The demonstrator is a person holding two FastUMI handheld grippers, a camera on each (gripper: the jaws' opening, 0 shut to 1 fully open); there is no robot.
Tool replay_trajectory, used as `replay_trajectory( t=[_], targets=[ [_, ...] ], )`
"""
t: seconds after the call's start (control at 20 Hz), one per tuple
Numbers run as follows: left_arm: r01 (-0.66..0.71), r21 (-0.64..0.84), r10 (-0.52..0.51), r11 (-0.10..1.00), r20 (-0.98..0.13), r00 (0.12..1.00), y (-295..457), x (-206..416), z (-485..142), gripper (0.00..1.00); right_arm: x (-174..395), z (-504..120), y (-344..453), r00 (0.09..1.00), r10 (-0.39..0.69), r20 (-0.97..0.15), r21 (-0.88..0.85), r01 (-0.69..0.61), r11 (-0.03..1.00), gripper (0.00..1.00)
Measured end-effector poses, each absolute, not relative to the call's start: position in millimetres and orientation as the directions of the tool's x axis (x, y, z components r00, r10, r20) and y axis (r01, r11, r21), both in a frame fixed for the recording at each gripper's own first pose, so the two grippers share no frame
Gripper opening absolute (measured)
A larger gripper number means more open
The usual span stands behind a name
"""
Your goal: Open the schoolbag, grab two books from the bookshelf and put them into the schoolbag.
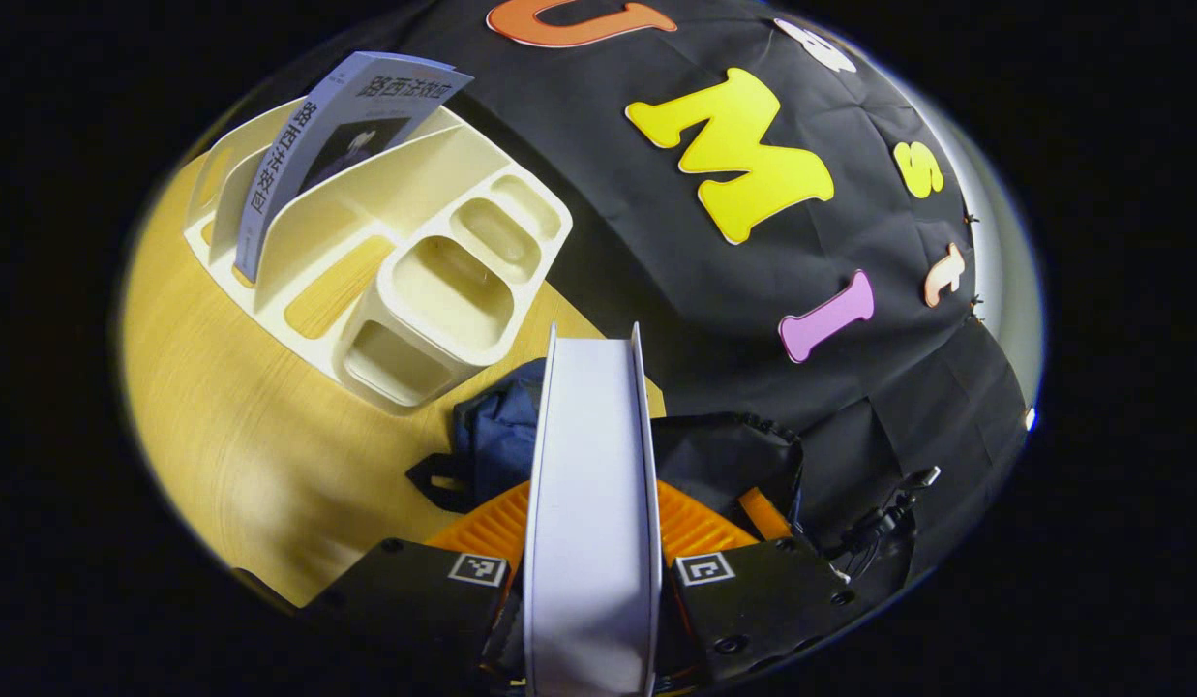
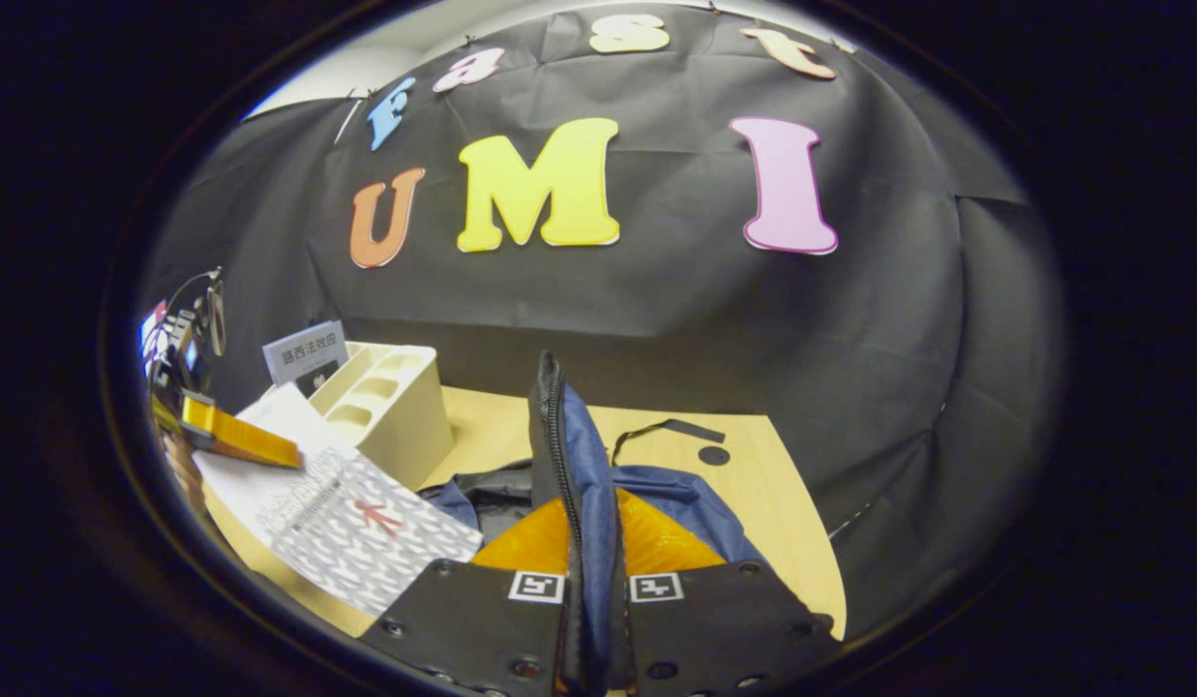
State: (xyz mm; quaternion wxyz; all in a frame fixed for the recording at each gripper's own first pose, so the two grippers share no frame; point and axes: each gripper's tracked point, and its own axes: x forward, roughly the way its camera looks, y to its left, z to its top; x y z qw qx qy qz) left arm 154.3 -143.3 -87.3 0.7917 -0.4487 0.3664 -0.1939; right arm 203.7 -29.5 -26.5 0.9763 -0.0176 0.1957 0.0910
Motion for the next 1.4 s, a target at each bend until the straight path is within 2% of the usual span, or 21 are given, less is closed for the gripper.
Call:
replay_trajectory(
  t=[0.2, 0.7, 0.8, 0.85, 1.0, 1.4],
  targets=[
    [-0.073, -0.891, -0.641, 0.448, -0.377, 0.669, -188.1, 180.7, -92.7, 0.49, 210.1, -17.6, -36.7, 0.916, 0.157, -0.369, -0.025, -0.179, 0.984, 0.10],
    [-0.145, -0.905, -0.639, 0.399, -0.388, 0.664, -261.8, 213.7, -130.8, 0.49, 211.8, -7.9, -48.5, 0.923, 0.173, -0.344, -0.001, -0.184, 0.983, 0.10],
    [-0.141, -0.910, -0.647, 0.391, -0.380, 0.661, -272.9, 211.6, -140.0, 0.49, 211.0, -9.0, -48.0, 0.923, 0.176, -0.342, 0.007, -0.185, 0.983, 0.10],
    [-0.112, -0.896, -0.641, 0.429, -0.390, 0.662, -280.5, 208.7, -148.0, 0.49, 210.2, -7.3, -48.6, 0.924, 0.176, -0.339, 0.005, -0.185, 0.983, 0.10],
    [-0.038, -0.901, -0.637, 0.432, -0.335, 0.694, -297.7, 199.1, -148.3, 0.50, 209.2, -4.7, -47.0, 0.928, 0.181, -0.325, 0.009, -0.189, 0.982, 0.10],
    [-0.057, -0.941, -0.646, 0.334, -0.272, 0.713, -351.1, 194.4, -168.1, 0.51, 206.2, 7.7, -40.2, 0.938, 0.191, -0.291, 0.003, -0.199, 0.980, 0.10]
  ],
)
